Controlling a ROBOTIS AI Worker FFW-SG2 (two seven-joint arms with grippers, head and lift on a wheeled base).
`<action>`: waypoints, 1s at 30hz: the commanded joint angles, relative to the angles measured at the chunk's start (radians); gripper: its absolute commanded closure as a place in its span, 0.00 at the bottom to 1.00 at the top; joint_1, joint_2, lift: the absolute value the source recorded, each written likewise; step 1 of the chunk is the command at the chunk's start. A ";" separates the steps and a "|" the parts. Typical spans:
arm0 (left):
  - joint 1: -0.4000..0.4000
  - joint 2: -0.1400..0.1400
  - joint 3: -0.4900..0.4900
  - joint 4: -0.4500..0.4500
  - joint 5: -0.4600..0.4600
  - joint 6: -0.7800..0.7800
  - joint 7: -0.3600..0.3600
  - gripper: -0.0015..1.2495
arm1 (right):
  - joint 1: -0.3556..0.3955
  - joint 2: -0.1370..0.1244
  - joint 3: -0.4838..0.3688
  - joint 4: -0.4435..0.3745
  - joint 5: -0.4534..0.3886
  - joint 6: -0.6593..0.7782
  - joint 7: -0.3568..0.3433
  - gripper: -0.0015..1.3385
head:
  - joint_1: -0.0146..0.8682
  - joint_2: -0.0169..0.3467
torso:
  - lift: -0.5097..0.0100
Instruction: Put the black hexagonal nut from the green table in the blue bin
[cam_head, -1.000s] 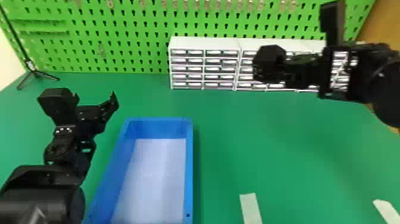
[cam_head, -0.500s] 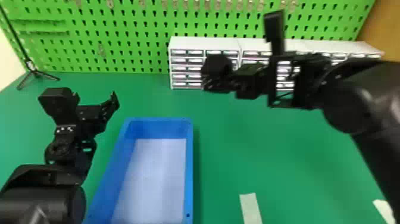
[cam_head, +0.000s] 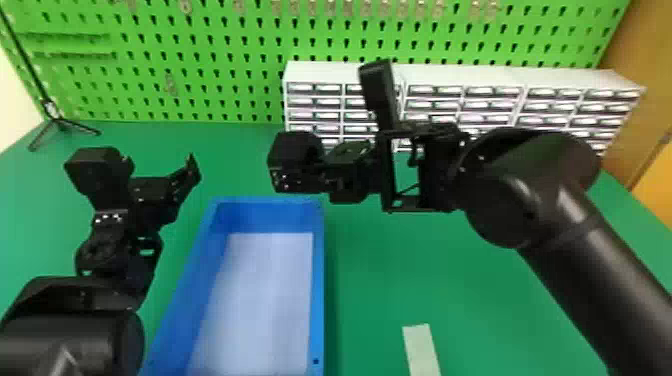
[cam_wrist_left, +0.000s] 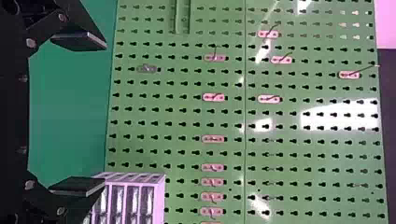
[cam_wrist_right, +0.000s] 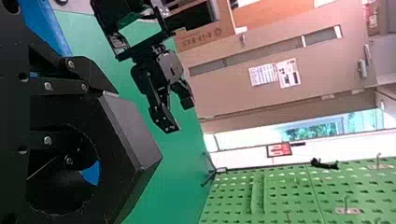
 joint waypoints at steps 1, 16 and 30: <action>0.002 0.000 0.000 0.000 0.002 0.004 0.000 0.20 | -0.038 -0.003 0.081 0.022 0.051 -0.004 0.000 0.76 | 0.79 0.12 | 0.80; 0.010 0.000 0.011 -0.002 0.008 0.007 0.000 0.20 | -0.087 -0.047 0.298 0.077 0.042 -0.013 -0.032 0.76 | 0.79 0.12 | 0.80; 0.012 0.002 0.011 -0.002 0.008 0.012 0.000 0.20 | -0.189 -0.080 0.460 0.088 0.015 -0.024 -0.066 0.76 | 0.79 0.12 | 0.80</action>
